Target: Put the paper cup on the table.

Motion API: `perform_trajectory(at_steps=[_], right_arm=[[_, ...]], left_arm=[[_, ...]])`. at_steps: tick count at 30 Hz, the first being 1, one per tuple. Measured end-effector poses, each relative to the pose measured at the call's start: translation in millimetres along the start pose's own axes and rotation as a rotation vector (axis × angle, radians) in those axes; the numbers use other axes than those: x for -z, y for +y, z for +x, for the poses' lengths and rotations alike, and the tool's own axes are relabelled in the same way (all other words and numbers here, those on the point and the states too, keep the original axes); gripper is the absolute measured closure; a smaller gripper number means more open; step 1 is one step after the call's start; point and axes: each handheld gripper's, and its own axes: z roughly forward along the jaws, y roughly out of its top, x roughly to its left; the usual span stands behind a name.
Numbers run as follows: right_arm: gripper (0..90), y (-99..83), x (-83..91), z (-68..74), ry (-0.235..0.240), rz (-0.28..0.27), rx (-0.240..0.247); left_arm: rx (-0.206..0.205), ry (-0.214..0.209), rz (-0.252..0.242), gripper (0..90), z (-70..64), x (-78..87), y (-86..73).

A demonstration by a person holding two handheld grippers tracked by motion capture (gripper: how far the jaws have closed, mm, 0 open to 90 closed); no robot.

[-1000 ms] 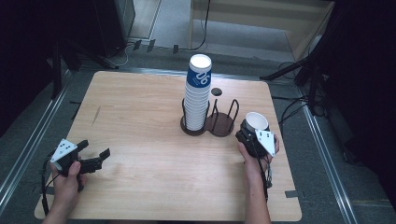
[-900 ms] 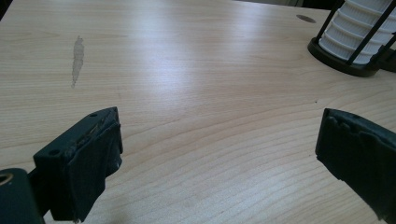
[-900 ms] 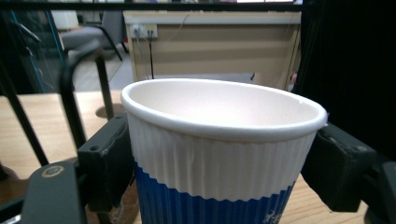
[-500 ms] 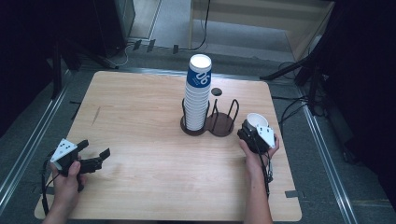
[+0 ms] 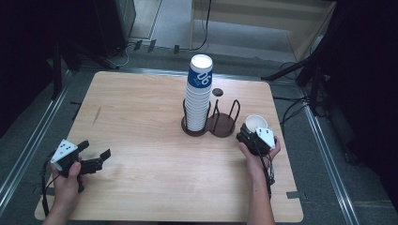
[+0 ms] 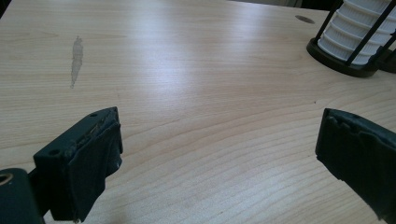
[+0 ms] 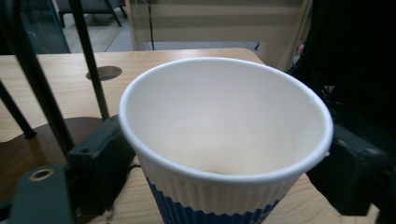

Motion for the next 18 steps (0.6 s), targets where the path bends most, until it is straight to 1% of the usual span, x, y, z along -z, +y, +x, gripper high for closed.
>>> perform_trajectory(at_steps=[1,2,4,6,10,12,14,18], right_arm=[[12.2,0.2,0.7,-0.3,0.003,-0.001,0.004],[8.7,0.7,1.2,-0.9,0.008,0.001,0.002],[3.0,2.1,2.6,-2.6,0.02,0.013,-0.014],[0.0,3.7,4.6,-5.3,0.035,0.01,-0.024],[0.0,6.4,14.0,-10.3,0.053,-0.004,-0.039],[0.0,8.1,20.4,-11.8,0.073,-0.015,-0.056],[0.0,9.2,26.3,-12.0,0.079,-0.019,-0.051],[0.0,13.1,38.6,-11.4,0.104,-0.042,-0.063]], left_arm=[[-0.001,0.0,0.0,1.4,0.0,0.0,0.0],[-0.001,-0.001,0.0,1.5,0.0,0.1,0.0],[-0.002,0.001,0.001,1.4,0.1,0.5,-0.1],[0.002,0.003,-0.002,1.5,0.2,0.6,-0.1],[0.006,0.003,-0.002,1.4,1.0,0.4,0.0],[0.005,0.004,-0.004,1.4,0.5,0.6,-0.2],[0.005,0.004,-0.003,1.4,0.5,0.5,-0.1],[0.005,0.003,-0.006,1.5,0.8,0.9,-0.3]])
